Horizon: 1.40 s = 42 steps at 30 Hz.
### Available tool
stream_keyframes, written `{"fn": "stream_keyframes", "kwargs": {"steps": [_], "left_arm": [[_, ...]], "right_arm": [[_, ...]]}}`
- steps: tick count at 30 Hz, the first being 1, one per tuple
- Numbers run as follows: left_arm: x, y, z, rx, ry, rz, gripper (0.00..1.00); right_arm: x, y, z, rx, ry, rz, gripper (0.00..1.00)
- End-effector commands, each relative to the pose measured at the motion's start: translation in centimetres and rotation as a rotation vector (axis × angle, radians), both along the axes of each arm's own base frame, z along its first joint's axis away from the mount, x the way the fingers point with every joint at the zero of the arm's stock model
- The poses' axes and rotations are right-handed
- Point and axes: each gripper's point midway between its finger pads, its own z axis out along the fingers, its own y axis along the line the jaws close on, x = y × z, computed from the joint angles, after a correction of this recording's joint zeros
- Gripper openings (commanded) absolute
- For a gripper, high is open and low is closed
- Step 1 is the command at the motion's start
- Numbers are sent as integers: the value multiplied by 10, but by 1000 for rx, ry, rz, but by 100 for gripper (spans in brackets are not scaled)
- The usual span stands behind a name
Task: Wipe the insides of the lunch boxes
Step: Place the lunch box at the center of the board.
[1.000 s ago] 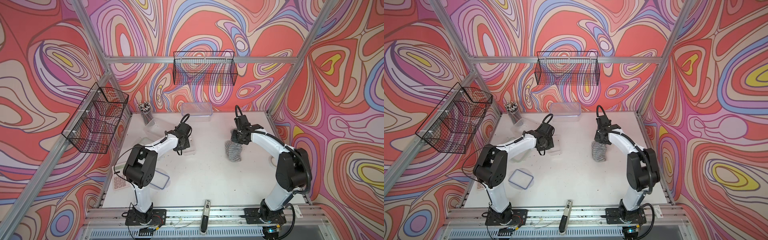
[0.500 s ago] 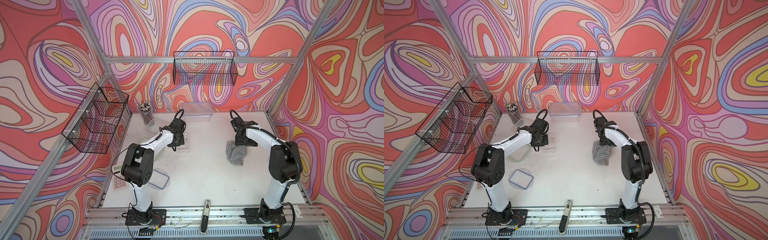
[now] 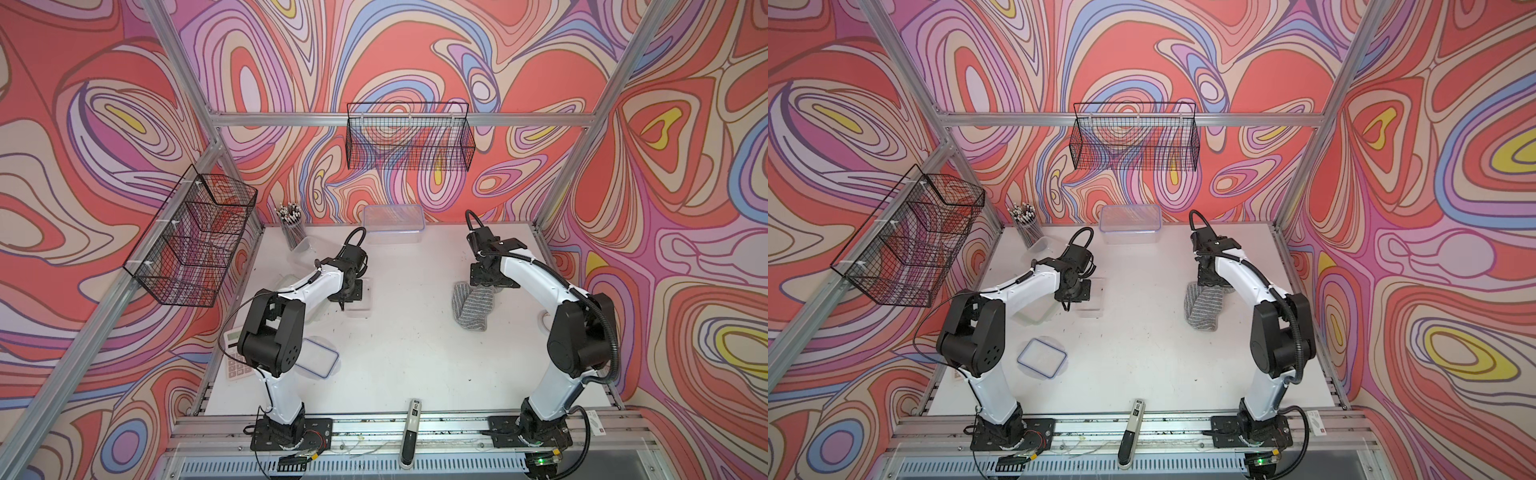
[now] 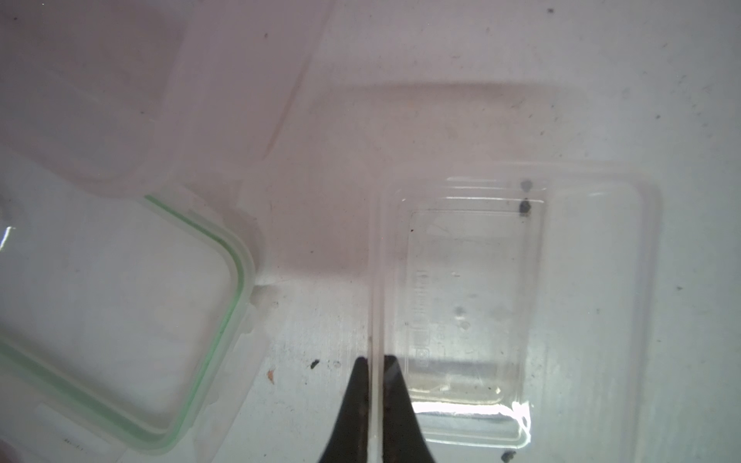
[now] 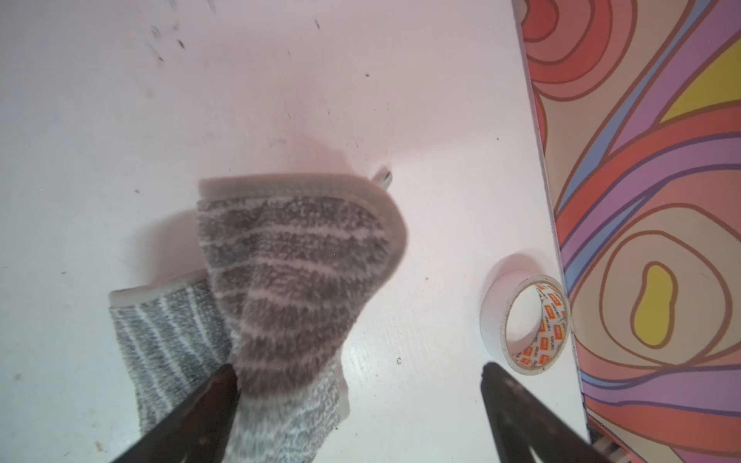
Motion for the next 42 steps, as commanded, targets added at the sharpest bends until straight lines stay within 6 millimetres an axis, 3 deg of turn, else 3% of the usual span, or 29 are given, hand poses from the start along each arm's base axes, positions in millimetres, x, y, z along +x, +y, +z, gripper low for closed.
{"fn": "stream_keyframes", "kwargs": {"steps": [1,8,18,23,26,34,42], "left_arm": [[-28,23,0,69,58,22,0],[-58,44,-2,147,117,60,0],[-91,74,3,264,138,90,0],[-97,79,6,275,129,100,0],[-97,81,6,288,132,101,13],[-93,80,5,289,129,104,28],[-82,72,22,240,66,111,61]], "right_arm": [[7,11,25,70,-74,38,99],[7,14,36,96,-100,54,99],[6,20,30,132,-102,62,98],[7,23,28,149,-105,68,98],[8,24,27,156,-107,70,98],[4,26,23,171,-104,67,99],[4,31,25,205,-113,72,99]]}}
